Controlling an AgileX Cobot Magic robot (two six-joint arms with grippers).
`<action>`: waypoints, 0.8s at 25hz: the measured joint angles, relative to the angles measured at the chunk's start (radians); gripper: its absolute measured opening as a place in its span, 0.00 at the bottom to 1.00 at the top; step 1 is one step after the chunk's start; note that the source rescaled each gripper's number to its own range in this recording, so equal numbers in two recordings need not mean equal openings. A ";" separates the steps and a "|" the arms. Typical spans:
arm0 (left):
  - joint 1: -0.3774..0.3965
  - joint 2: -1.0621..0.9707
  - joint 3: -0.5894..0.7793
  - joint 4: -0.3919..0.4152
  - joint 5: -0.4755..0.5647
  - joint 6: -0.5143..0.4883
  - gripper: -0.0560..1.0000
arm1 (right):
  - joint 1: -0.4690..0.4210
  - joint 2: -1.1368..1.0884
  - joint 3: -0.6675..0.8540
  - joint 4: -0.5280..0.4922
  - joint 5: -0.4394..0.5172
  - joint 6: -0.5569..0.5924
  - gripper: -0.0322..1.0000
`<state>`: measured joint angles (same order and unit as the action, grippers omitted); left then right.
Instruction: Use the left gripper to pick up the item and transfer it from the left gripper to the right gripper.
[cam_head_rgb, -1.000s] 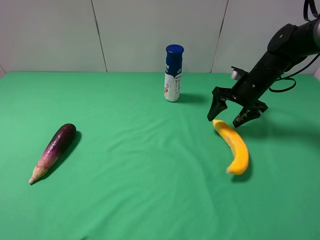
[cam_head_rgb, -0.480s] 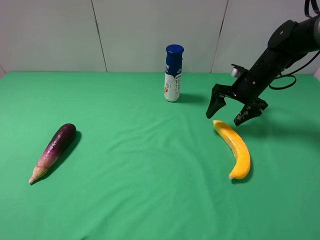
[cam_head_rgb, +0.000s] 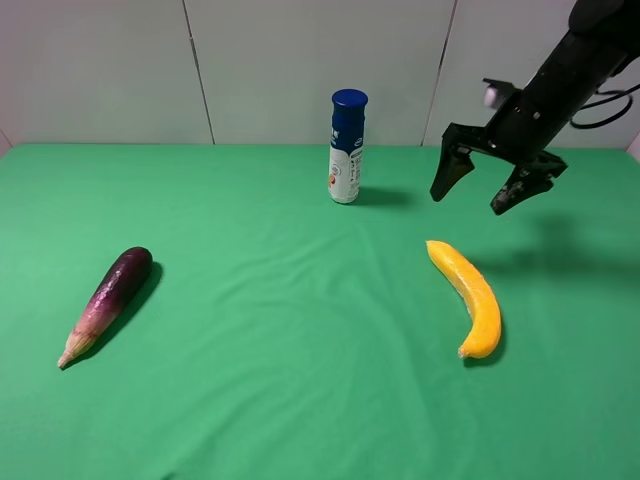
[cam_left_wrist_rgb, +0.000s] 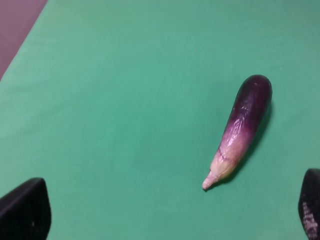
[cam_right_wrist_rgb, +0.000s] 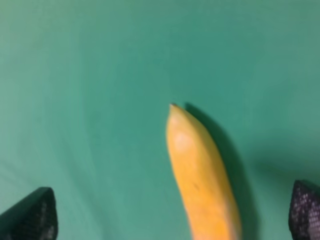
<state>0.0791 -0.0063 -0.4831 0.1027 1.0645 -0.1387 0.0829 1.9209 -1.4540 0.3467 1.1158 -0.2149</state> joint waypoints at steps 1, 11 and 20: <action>0.000 0.000 0.000 0.000 0.000 0.000 1.00 | 0.000 -0.017 0.000 -0.015 0.010 0.009 1.00; 0.000 0.000 0.000 0.000 0.000 0.000 1.00 | 0.000 -0.177 0.002 -0.055 0.093 0.049 1.00; 0.000 0.000 0.000 0.000 0.000 0.000 1.00 | 0.000 -0.407 0.124 -0.110 0.095 0.096 1.00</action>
<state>0.0791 -0.0063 -0.4831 0.1027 1.0645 -0.1387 0.0829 1.5135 -1.3300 0.2365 1.2104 -0.1186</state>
